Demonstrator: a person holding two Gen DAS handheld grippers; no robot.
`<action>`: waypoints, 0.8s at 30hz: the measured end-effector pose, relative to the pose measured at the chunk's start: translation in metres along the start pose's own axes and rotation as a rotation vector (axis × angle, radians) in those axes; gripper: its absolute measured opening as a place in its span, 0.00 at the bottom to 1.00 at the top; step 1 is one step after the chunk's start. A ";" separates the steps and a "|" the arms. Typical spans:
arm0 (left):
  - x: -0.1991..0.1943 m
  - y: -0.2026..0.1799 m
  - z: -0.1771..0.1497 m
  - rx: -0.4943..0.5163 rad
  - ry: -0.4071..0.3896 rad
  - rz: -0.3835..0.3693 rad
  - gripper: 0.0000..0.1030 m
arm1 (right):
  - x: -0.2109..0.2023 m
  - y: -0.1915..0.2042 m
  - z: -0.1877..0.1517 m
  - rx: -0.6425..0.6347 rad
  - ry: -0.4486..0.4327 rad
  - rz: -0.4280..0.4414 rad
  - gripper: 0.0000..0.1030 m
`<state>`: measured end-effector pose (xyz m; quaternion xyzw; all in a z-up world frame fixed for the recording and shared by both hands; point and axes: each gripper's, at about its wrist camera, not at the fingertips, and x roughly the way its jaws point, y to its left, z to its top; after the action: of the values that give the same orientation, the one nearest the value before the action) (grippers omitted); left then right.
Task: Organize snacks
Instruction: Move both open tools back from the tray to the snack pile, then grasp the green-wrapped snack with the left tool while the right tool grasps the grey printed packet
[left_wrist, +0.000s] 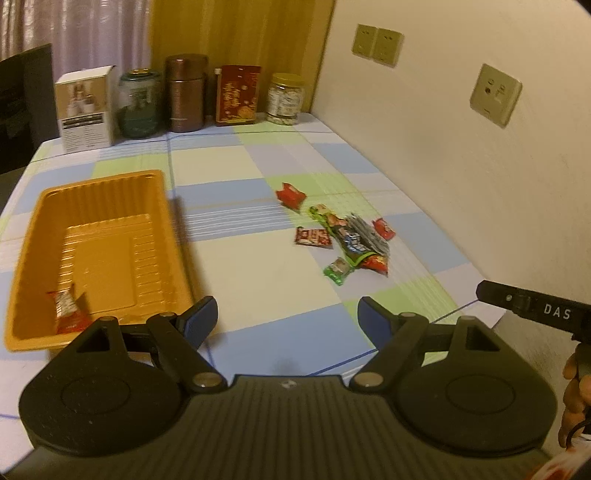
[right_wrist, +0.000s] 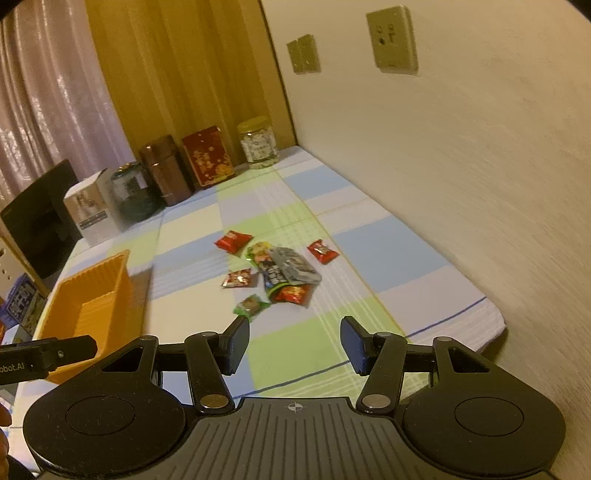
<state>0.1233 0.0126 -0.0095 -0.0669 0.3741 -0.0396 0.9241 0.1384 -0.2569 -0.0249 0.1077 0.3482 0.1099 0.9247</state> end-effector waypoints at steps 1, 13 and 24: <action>0.005 -0.003 0.001 0.008 0.005 -0.006 0.79 | 0.004 -0.002 0.001 0.005 0.004 -0.003 0.53; 0.080 -0.031 0.009 0.098 0.054 -0.050 0.79 | 0.049 -0.038 0.007 0.037 0.043 -0.036 0.53; 0.165 -0.053 0.005 0.243 0.081 -0.118 0.67 | 0.098 -0.061 0.012 0.040 0.083 -0.057 0.53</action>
<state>0.2440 -0.0593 -0.1113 0.0255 0.3992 -0.1416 0.9055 0.2258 -0.2892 -0.0934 0.1118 0.3913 0.0809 0.9098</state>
